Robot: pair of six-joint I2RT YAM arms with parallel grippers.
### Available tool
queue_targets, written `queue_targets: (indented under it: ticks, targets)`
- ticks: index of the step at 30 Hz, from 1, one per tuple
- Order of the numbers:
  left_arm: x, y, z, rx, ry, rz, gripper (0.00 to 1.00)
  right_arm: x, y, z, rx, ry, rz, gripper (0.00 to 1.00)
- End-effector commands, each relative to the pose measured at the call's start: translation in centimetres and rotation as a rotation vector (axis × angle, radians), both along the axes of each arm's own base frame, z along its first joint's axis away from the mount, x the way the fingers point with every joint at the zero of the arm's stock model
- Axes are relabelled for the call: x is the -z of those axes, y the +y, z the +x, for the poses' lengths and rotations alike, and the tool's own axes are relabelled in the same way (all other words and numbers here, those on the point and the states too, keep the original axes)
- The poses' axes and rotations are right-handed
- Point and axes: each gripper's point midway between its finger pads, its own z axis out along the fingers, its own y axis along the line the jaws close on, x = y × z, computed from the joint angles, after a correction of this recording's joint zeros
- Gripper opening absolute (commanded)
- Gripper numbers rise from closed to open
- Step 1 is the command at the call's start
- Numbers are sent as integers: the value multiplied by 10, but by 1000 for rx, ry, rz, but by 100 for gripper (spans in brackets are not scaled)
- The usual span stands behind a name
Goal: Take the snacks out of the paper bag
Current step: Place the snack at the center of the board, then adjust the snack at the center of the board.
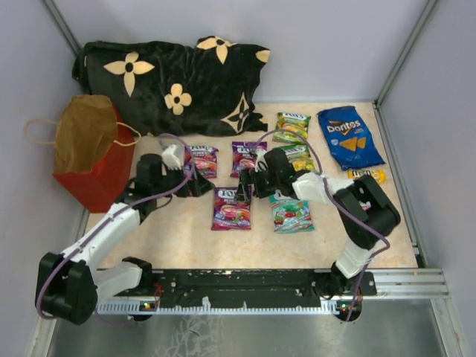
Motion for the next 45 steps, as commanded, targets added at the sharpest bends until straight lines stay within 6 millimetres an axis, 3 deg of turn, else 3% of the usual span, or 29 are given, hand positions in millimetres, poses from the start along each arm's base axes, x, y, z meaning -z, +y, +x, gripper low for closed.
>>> queue_targets:
  ticks: [1,5,9,16,24,34,41,45]
  targets:
    - [53,-20,-18,-28,109,134,100,-72,-41,18,86,-266,-127,99]
    - [80,-34,-26,-40,134,201,99,-83,-98,24,329,-340,-293,94]
    - [86,-39,-23,-76,89,276,98,-61,-135,14,456,-328,-390,83]
    - [116,-42,-21,-82,101,391,98,-3,-150,-7,468,-209,-472,80]
    - [132,-50,-22,-59,118,446,97,22,-169,-17,518,-132,-574,80]
    - [138,-68,-26,-10,130,475,97,23,-186,-24,567,-63,-615,83]
    - [145,-74,-36,-18,184,449,98,10,-183,-32,536,-4,-594,87]
    - [143,-79,-39,-24,195,430,98,13,-188,-38,533,35,-587,87]
